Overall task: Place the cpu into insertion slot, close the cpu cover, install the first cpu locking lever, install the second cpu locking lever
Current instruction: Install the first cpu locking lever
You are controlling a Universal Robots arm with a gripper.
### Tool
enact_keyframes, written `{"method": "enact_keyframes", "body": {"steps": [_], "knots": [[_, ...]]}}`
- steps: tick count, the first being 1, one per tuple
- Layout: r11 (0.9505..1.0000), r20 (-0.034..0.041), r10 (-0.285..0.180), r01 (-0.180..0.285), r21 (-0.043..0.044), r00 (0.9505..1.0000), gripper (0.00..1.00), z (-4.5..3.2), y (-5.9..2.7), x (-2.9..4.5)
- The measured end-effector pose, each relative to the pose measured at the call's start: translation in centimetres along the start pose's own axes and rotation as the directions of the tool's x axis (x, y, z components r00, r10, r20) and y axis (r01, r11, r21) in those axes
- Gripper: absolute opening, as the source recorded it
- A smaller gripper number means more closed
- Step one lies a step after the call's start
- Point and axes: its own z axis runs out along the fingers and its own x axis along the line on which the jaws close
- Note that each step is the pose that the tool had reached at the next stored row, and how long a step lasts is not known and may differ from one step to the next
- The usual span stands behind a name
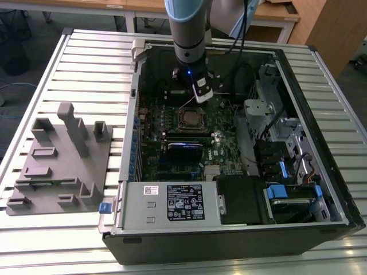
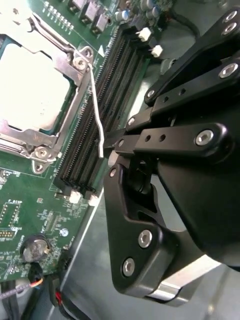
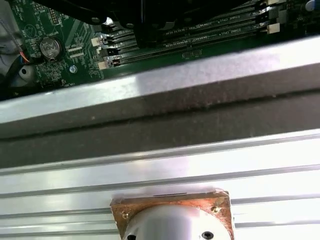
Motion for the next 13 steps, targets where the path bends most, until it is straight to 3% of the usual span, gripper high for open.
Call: {"method": "enact_keyframes", "body": {"steps": [7, 13], "knots": [[1.0, -0.0001, 0.0, 0.0, -0.0002, 1.0, 0.1, -1.31, 0.48, -0.2], [1.0, 0.0001, 0.0, 0.0, -0.0022, 1.0, 0.1, -1.75, 0.45, -0.28]]}}
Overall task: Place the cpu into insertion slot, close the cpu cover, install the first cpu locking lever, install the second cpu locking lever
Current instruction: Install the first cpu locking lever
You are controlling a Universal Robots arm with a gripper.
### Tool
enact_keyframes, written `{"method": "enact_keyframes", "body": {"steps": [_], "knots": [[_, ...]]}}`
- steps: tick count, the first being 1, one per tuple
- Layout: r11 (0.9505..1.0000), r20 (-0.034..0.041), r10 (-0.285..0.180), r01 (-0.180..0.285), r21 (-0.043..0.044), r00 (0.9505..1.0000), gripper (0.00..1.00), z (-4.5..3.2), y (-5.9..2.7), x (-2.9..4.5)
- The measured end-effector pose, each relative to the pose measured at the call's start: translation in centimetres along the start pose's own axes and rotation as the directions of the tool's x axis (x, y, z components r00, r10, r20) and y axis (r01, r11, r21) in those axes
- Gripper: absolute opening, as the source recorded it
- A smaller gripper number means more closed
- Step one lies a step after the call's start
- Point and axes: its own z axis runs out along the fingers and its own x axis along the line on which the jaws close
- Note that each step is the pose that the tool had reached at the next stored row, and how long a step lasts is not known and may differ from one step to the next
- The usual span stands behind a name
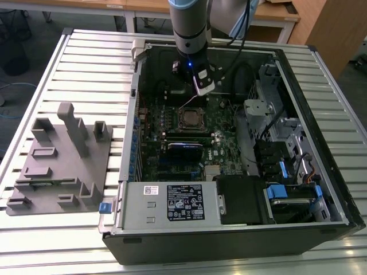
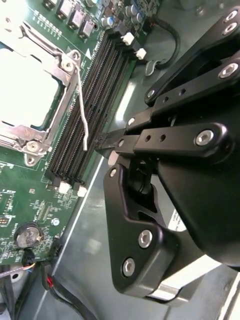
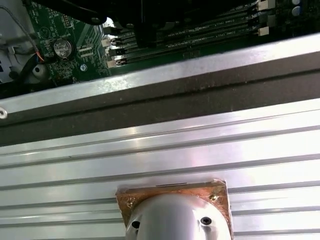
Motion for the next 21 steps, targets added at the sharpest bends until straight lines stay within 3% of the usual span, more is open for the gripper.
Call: {"method": "enact_keyframes", "body": {"steps": [9, 17, 21], "knots": [[1.0, 0.0079, -0.002, 0.002, -0.004, 1.0, 0.1, -0.35, -0.72, 0.57], [1.0, 0.0126, -0.004, 0.004, -0.0051, 0.9999, 0.1, -0.59, -1.4, 0.46], [1.0, 0.0205, -0.006, 0.007, -0.0072, 0.9998, 0.1, -0.43, -1.56, 0.51]]}}
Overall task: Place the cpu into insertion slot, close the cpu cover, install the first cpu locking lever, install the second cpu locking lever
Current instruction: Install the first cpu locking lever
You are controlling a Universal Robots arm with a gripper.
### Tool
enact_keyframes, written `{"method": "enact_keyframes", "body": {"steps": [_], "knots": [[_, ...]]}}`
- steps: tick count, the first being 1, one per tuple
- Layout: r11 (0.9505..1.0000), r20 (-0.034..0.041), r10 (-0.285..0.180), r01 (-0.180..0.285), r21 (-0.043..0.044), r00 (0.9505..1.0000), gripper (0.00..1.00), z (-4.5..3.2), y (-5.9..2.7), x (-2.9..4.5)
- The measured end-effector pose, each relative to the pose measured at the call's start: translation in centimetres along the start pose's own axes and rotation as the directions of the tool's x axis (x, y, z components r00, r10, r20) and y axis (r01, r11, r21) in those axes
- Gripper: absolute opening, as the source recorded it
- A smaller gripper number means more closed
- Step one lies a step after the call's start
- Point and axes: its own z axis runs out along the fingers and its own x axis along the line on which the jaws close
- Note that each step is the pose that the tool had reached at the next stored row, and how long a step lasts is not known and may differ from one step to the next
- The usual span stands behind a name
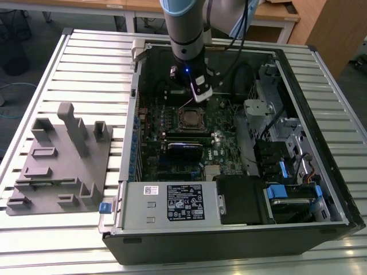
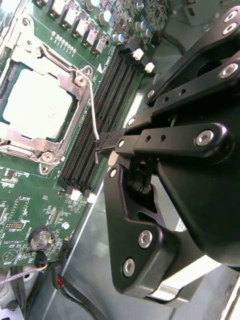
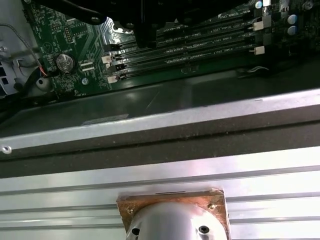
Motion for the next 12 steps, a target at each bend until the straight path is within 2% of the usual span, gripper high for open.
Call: {"method": "enact_keyframes", "body": {"steps": [7, 12], "knots": [[1.0, 0.0213, -0.007, 0.007, -0.0052, 0.9997, 0.1, 0.73, -0.39, 0.27], [0.9999, 0.0314, -0.01, 0.011, -0.0075, 0.9995, 0.1, 1.31, -0.65, 0.44]]}}
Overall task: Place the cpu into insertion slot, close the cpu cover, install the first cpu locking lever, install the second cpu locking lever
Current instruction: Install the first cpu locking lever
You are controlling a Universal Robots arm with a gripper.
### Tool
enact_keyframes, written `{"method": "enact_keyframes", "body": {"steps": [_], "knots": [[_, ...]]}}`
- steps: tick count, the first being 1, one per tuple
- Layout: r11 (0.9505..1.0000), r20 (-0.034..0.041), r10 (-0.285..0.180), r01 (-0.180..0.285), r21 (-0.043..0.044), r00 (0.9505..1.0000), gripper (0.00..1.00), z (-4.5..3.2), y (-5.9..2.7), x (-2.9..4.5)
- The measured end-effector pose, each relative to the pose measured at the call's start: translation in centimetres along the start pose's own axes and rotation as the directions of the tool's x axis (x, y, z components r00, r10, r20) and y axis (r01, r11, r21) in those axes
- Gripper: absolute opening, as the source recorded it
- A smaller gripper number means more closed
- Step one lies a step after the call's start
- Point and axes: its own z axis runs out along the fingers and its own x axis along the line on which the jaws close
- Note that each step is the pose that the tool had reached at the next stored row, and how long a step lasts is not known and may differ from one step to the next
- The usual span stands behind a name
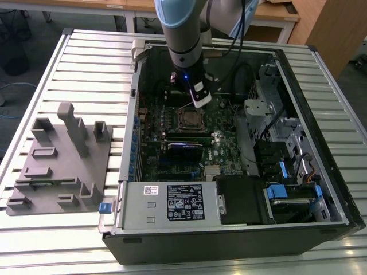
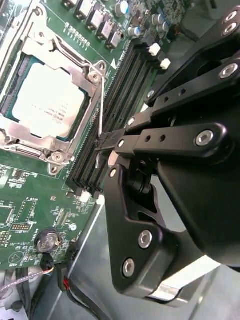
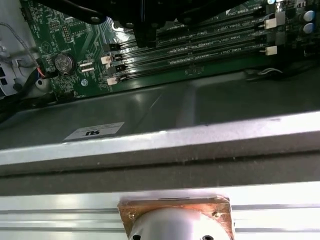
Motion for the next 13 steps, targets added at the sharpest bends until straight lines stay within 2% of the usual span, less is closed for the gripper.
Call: {"method": "enact_keyframes", "body": {"steps": [4, 13], "knots": [[1.0, 0.0034, -0.001, 0.001, -0.0009, 1.0, 0.1, 0.19, -0.1, 0.21], [1.0, 0.0046, -0.001, 0.001, -0.0012, 1.0, 0.1, 0.56, 0.04, 0.4]]}}
